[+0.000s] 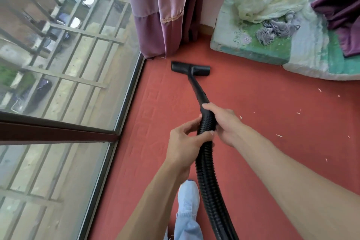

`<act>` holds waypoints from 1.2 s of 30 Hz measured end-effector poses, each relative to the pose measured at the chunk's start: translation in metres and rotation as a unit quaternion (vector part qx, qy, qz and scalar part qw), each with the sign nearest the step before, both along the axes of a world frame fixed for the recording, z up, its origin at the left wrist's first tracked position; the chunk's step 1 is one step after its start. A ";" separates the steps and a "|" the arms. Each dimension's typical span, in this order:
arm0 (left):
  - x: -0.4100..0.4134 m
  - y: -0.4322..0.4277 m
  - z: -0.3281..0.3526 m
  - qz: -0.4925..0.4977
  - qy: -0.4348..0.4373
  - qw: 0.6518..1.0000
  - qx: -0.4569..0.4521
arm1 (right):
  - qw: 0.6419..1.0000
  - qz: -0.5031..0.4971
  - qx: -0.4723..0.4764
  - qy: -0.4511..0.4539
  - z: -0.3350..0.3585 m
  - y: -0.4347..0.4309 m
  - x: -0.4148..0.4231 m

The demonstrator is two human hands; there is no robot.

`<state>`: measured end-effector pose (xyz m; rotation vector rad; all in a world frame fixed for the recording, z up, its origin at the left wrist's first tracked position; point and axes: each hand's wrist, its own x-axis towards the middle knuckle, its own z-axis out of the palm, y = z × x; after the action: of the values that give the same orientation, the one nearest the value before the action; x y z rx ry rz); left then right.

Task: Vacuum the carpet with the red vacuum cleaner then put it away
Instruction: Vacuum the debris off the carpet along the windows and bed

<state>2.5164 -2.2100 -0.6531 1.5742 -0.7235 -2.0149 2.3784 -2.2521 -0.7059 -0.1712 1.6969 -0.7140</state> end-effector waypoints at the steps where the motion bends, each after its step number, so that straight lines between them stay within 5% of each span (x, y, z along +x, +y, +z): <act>1: 0.003 0.009 0.013 -0.012 0.012 1.000 -0.001 | 0.998 -0.019 0.012 -0.055 0.009 0.012 -0.004; 4: 0.011 0.037 0.057 -0.041 0.030 0.999 0.011 | 0.991 -0.031 0.039 -0.127 0.042 0.052 -0.007; 12: 0.045 0.095 0.179 -0.142 -0.001 0.990 0.014 | 0.989 -0.097 0.061 -0.094 0.155 0.144 0.022; 27: 0.028 0.189 0.351 -0.247 0.050 0.965 -0.070 | 0.962 -0.262 -0.043 -0.063 0.381 0.259 0.012; 36: -0.024 0.162 0.423 -0.327 0.075 0.931 -0.144 | 0.943 -0.309 -0.121 0.000 0.473 0.254 -0.034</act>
<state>2.4920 -2.0478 -0.2302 1.0695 -1.5571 -2.2923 2.3442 -1.9984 -0.2329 0.2063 1.6635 -1.3903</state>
